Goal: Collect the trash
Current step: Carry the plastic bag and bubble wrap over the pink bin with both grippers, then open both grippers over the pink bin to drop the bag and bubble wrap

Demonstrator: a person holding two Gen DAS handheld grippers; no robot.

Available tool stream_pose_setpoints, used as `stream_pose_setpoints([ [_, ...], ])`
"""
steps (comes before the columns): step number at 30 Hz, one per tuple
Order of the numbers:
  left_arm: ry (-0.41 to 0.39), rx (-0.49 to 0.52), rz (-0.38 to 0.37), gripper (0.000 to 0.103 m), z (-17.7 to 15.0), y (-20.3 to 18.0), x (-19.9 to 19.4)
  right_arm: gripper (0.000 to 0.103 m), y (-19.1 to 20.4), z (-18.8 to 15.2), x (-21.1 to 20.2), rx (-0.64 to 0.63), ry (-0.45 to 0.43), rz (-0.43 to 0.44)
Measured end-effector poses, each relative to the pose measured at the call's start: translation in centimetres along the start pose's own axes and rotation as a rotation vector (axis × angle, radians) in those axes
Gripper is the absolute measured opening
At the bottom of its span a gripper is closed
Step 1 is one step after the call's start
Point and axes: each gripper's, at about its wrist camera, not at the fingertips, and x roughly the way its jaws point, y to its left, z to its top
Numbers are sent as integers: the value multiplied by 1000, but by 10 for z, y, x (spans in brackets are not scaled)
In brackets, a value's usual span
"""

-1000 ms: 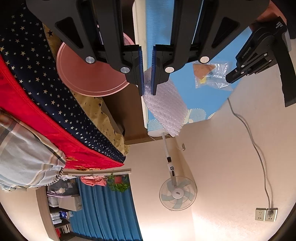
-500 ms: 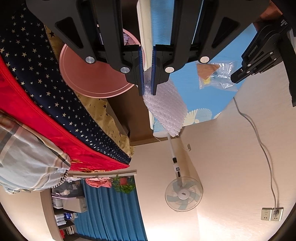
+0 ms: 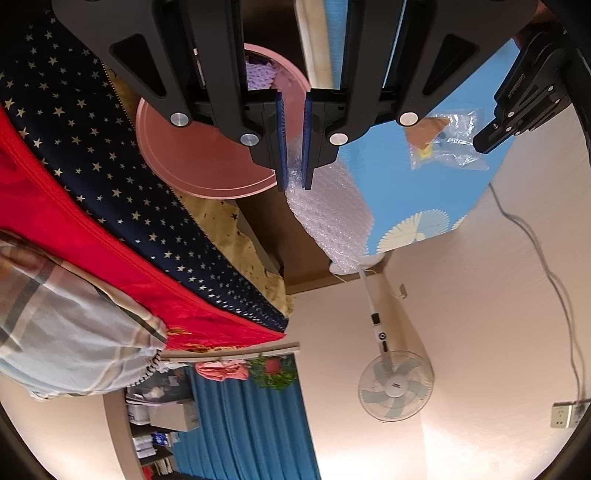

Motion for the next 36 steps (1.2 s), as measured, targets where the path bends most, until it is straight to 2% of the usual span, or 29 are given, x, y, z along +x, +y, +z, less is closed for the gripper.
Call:
stream_pose_setpoints([
  [23, 4, 80, -140, 0, 2, -74, 48, 8, -53, 4, 16, 64, -6, -179],
  [36, 43, 64, -196, 0, -6, -88, 81, 8, -71, 0, 34, 90, 30, -247],
])
